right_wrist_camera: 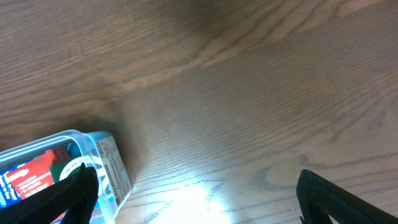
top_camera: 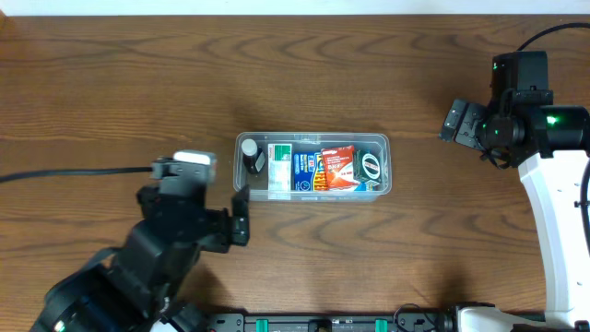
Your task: Pack container
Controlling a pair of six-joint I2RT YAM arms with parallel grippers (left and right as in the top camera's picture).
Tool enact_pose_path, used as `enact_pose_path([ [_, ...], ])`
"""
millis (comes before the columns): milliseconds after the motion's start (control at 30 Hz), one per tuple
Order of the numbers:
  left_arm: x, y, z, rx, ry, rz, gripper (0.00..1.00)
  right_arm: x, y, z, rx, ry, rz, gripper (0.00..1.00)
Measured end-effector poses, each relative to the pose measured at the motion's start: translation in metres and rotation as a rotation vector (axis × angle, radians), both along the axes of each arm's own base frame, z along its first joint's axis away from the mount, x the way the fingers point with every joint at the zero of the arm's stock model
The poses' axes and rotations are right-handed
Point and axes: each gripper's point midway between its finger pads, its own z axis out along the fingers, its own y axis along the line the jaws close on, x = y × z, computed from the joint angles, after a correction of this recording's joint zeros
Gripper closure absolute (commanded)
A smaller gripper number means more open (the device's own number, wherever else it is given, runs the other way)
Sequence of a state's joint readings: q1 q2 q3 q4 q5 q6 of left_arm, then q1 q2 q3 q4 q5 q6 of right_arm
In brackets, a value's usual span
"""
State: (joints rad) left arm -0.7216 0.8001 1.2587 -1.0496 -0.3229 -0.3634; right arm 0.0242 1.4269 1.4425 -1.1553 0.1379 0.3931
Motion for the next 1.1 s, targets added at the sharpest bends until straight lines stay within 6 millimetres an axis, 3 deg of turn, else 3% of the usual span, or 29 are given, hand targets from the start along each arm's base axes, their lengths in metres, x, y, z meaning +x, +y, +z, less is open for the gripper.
enact_pose_path([
  [233,0.025,0.037,0.021,-0.150,-0.182,0.173,0.02,0.000,0.000,0.000,0.000,0.000,0.000,0.01],
  [533,0.041,0.044,0.024,-0.215,-0.464,0.114,0.02,0.000,0.000,0.000,0.000,-0.001,0.000,0.01],
  [667,0.045,0.046,0.009,-0.227,-0.570,0.088,0.02,0.000,0.000,0.000,0.000,0.000,0.000,0.01],
  [1100,0.046,0.054,-0.074,-0.229,-0.744,0.070,0.02,0.000,0.000,0.000,0.000,0.000,0.000,0.01],
])
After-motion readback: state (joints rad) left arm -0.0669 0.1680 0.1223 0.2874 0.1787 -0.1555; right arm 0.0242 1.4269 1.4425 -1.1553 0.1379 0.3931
